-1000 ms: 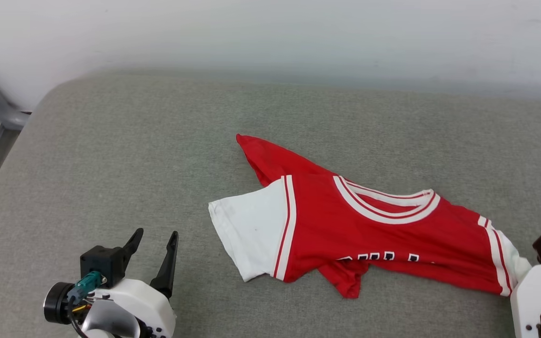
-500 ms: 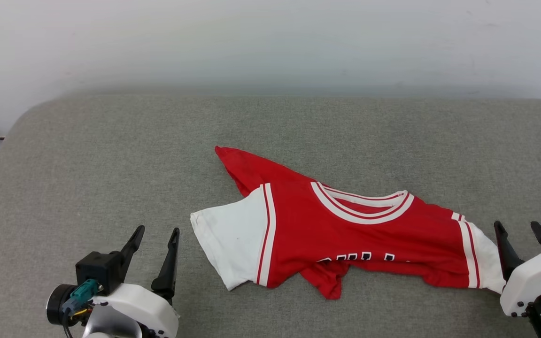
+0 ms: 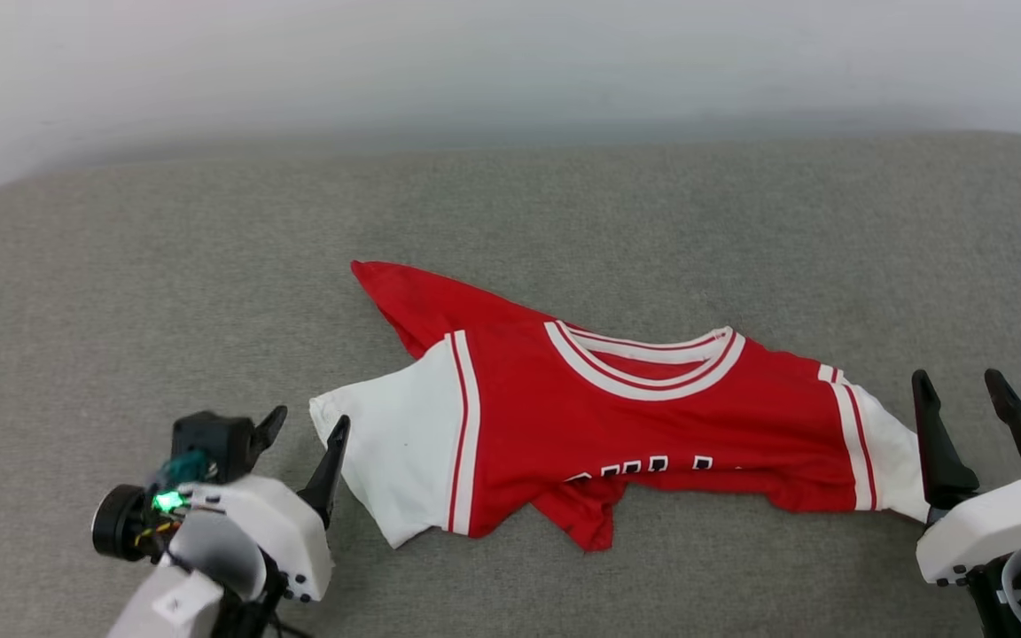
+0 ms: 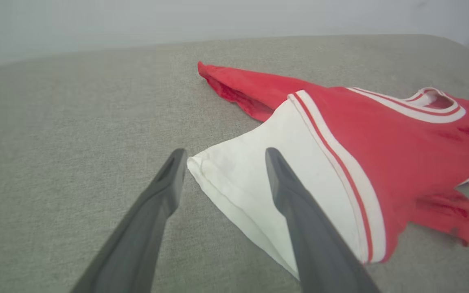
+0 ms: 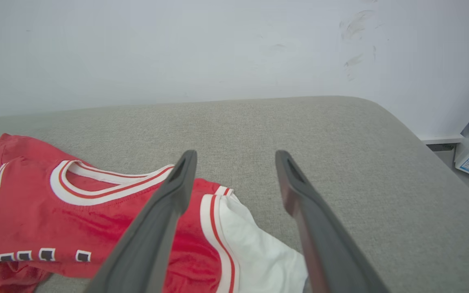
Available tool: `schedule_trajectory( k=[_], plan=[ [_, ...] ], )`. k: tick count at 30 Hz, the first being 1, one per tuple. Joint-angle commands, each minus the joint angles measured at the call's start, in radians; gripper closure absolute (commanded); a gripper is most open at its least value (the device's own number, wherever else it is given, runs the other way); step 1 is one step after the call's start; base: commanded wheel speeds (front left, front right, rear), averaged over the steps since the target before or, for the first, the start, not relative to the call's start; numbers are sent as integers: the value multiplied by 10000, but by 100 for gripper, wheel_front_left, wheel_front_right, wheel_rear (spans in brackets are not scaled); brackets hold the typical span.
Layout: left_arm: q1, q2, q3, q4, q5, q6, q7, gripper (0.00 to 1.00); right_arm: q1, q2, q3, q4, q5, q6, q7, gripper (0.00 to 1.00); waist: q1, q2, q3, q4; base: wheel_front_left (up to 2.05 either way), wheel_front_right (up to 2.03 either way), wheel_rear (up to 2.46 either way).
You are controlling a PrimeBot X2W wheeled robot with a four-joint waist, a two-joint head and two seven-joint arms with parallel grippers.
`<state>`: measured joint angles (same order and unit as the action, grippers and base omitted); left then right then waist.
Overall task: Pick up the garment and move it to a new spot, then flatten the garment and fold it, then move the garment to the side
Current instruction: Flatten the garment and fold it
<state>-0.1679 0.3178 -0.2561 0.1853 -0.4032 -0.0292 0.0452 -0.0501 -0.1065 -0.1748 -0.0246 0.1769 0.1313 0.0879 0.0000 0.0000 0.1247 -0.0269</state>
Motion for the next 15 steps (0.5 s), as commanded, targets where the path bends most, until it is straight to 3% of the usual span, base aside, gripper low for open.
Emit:
schedule_trajectory(
  k=[1, 8, 15],
  plan=[
    [-260, 169, -85, 176, -37, -111, 418, 0, -82, 45, 39, -106, -59, -9, -57, 0, 0, 0, 204, -160, 0, 0, 0],
    [-1610, 740, -257, 1348, -199, -244, 2719, 0, -256, 122, 187, -363, -172, -9, -163, 0, 0, 0, 879, -509, 0, 0, 0],
    [-2388, 865, -383, 2338, 0, -131, 3172, 0, -309, 254, 189, -410, -251, -9, -287, 0, 0, 0, 1402, -646, 0, 0, 0]
  ],
)
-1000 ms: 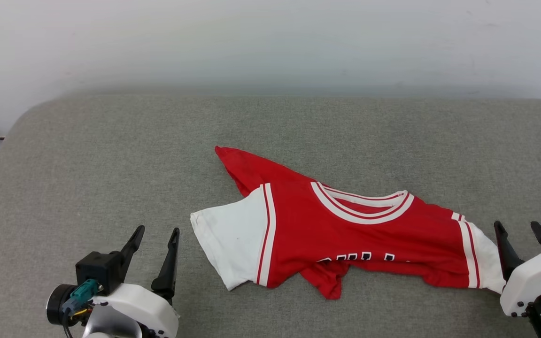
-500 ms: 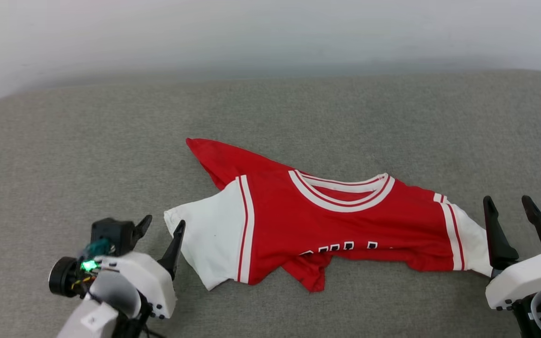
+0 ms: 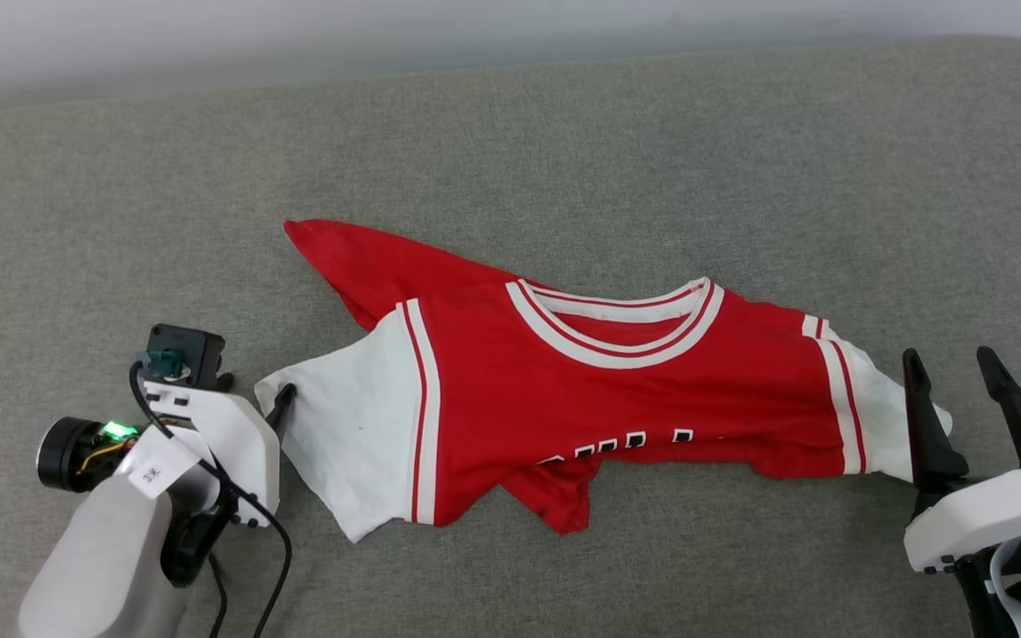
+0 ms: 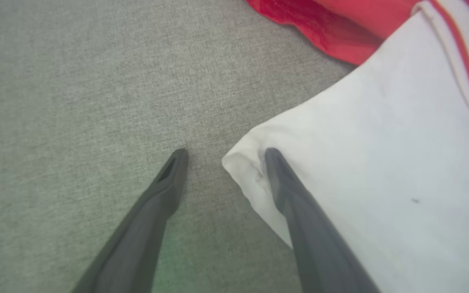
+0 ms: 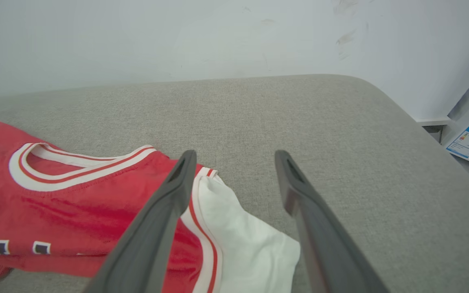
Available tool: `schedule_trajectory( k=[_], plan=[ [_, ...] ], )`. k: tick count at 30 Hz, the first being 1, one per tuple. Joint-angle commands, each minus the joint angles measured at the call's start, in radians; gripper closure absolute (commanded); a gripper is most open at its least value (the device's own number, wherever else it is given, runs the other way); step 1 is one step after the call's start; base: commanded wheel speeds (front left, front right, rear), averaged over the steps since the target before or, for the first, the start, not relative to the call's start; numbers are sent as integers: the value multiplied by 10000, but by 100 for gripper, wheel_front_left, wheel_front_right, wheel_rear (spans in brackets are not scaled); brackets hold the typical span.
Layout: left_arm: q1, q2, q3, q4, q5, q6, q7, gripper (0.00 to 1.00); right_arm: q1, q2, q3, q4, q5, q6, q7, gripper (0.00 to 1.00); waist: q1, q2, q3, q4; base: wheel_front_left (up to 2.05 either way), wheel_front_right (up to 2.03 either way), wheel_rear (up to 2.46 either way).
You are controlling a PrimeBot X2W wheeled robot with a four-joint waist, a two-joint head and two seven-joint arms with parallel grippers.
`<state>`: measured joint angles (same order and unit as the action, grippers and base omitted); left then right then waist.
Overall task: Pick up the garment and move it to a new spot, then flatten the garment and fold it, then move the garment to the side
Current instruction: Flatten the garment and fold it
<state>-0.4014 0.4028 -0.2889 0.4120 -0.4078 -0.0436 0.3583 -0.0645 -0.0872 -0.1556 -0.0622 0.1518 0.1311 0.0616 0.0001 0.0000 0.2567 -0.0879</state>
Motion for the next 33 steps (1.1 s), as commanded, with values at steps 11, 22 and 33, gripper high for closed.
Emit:
schedule_trajectory(
  k=[11, 22, 33],
  plan=[
    [309, -198, -443, 1100, -170, -173, 98, 100, -148, 143, -44, 120, -196, -7, -33, 0, -1, 0, 17, 205, 0, 0, 0],
    [1180, 383, 710, -390, -393, 793, -1724, 100, 302, 28, -61, 592, -170, -7, 583, 0, -1, 0, -1122, 828, 0, 0, 0],
    [3547, 904, 840, -4340, -1414, 501, -674, 100, 411, -541, 144, 736, 272, -7, 3075, 0, -1, 0, -1467, 1413, 0, 0, 0]
  ],
)
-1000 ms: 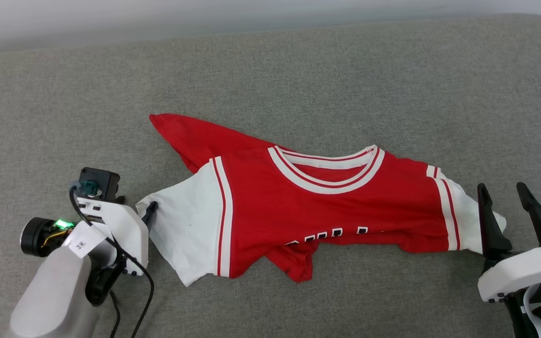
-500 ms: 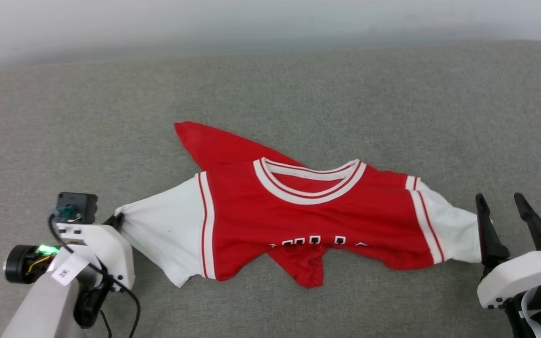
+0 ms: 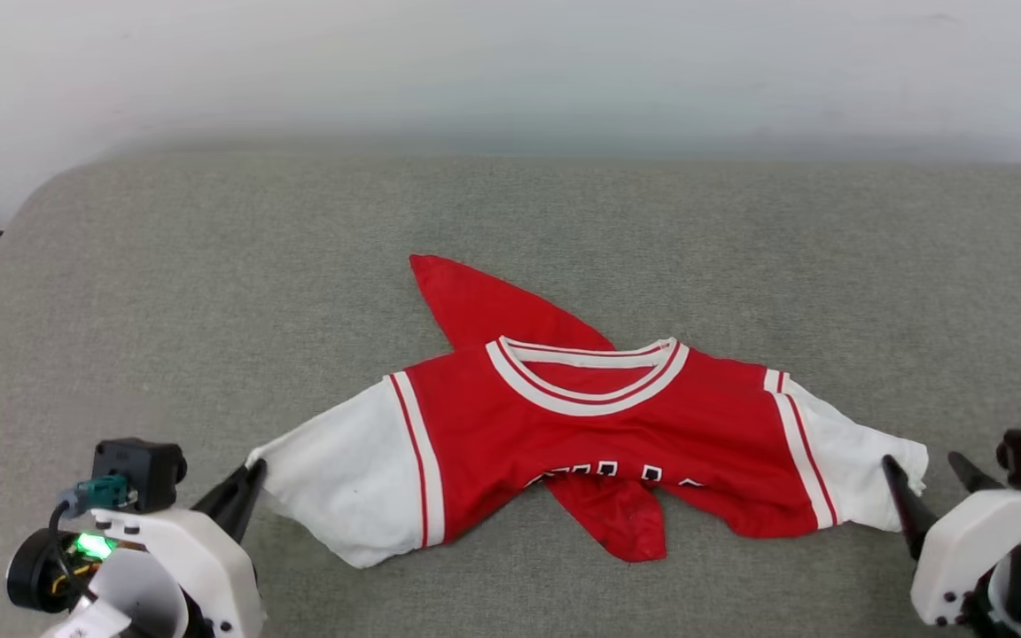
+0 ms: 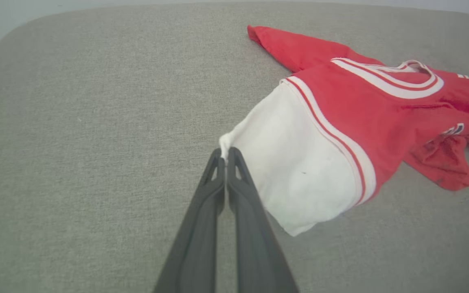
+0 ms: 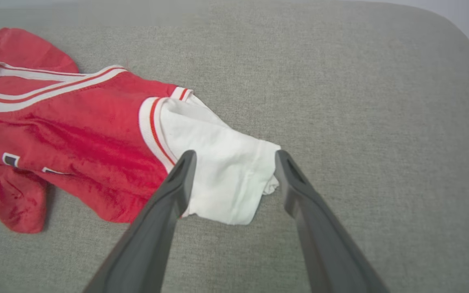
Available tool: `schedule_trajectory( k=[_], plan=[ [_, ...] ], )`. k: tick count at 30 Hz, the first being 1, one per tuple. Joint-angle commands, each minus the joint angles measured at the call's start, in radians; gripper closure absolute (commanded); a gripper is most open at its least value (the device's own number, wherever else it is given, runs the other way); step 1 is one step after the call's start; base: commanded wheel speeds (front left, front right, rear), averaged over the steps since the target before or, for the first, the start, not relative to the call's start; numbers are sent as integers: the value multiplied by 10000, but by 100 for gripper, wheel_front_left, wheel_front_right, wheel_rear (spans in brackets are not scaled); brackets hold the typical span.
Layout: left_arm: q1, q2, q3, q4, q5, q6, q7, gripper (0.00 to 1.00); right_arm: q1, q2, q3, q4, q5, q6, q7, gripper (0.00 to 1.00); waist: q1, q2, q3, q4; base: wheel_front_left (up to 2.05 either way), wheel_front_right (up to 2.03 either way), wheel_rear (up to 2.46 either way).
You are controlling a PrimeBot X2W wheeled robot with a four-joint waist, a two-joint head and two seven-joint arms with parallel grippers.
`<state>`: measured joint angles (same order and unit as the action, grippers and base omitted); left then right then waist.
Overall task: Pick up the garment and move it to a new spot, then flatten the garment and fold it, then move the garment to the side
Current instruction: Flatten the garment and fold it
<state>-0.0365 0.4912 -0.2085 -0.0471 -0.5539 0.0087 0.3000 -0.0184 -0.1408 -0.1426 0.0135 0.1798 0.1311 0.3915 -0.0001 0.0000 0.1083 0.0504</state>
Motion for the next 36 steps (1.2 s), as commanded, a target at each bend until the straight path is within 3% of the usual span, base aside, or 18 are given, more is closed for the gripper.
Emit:
schedule_trajectory(
  k=[1, 7, 13, 18, 26, 28, 36],
  plan=[
    [105, 55, 36, -185, -30, 26, 68, 100, -187, -134, -28, -57, 21, -7, 165, 0, 1, 0, 59, 88, 0, 0, 0],
    [839, 140, -137, -2162, -55, 395, 690, 100, -1268, -796, -106, -28, 319, -7, 3008, 0, 1, 0, 430, 485, 0, 0, 0],
    [644, 73, -402, -3006, 91, 491, 948, 100, -2508, -1552, 403, 761, 242, -7, 5090, 0, 1, 0, 906, 876, 0, 0, 0],
    [424, -6, -598, -3093, 180, 436, 959, 100, -2656, -1806, 918, 1486, 275, -7, 5621, 0, 1, 0, 1174, 1082, 0, 0, 0],
    [157, -106, -710, -2864, 176, 383, 871, 100, -2128, -1788, 1498, 2648, 326, -5, 5186, 0, 1, 0, 1417, 1192, 0, 0, 0],
    [117, -122, -704, -2765, 149, 379, 840, 100, -2067, -1787, 1630, 2872, 341, -5, 4941, 100, 1, 0, 1414, 1180, 0, 0, 0],
    [137, -61, -371, -2326, 275, 573, 319, 100, -2735, -2132, 1452, 2791, 157, -13, 3075, 100, 1, 0, 772, 831, 0, 0, 0]
  ],
)
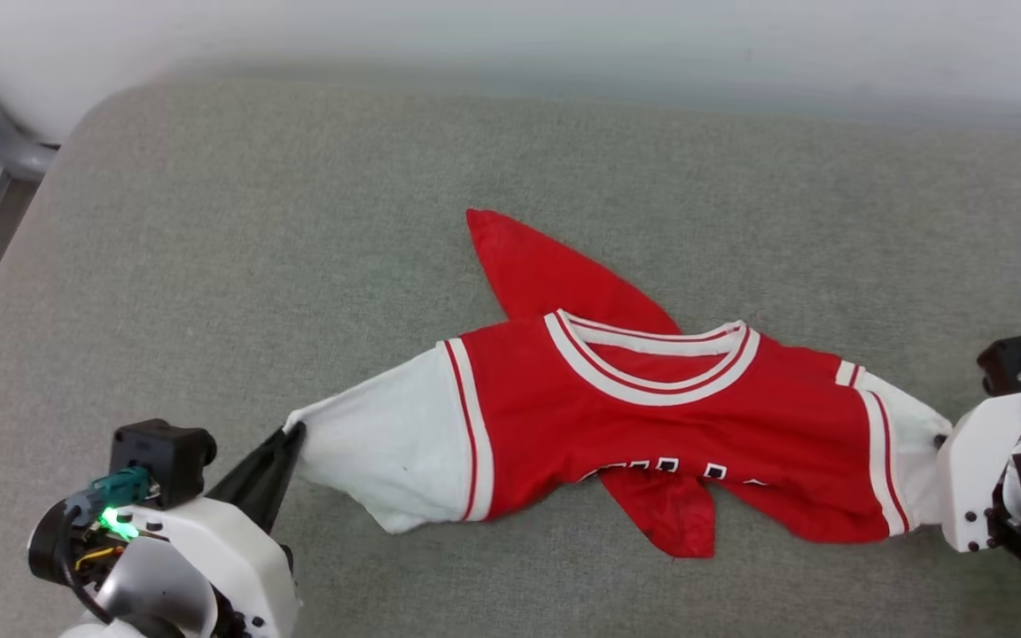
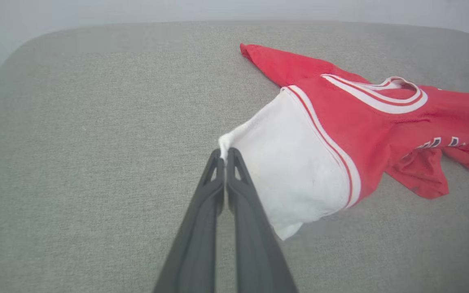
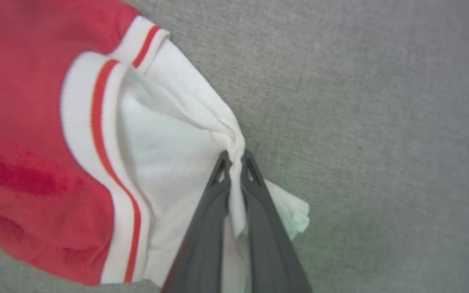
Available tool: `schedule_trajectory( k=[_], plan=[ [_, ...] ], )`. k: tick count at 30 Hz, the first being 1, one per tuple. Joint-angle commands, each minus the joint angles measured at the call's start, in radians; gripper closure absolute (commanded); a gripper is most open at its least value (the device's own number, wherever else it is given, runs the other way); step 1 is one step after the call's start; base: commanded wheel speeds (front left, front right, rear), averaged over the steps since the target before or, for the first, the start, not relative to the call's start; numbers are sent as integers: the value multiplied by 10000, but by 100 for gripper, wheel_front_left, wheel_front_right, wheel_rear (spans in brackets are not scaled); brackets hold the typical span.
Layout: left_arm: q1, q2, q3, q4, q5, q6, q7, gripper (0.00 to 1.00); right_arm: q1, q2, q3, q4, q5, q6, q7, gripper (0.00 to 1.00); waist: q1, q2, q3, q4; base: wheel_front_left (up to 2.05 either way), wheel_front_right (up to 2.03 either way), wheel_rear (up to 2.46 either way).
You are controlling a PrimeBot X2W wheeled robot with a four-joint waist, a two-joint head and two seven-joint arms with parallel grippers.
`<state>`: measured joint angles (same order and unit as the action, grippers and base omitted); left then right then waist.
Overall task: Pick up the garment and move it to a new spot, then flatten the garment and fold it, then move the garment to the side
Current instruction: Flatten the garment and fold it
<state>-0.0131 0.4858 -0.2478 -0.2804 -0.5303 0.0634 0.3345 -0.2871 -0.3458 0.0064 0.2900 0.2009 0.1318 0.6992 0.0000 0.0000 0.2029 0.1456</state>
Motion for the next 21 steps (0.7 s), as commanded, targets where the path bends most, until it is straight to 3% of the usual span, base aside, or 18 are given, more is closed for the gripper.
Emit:
schedule_trajectory(
  k=[1, 12, 21],
  plan=[
    [-82, -5, 91, 8, 73, 67, -140, 100, -142, -118, -72, -46, -86, -21, -202, 100, 0, 0, -303, -179, 0, 0, 0],
    [-145, 247, 1088, -536, 691, 535, -1765, 100, -579, -665, -578, -1774, -60, -19, -1577, 100, 0, 0, -1687, -805, 0, 0, 0],
    [-655, 576, 1941, -1280, 1049, 719, -2821, 100, -1177, -740, -1181, -3597, -251, -21, -2189, 100, 0, 0, -2037, -1201, 0, 0, 0]
  ],
)
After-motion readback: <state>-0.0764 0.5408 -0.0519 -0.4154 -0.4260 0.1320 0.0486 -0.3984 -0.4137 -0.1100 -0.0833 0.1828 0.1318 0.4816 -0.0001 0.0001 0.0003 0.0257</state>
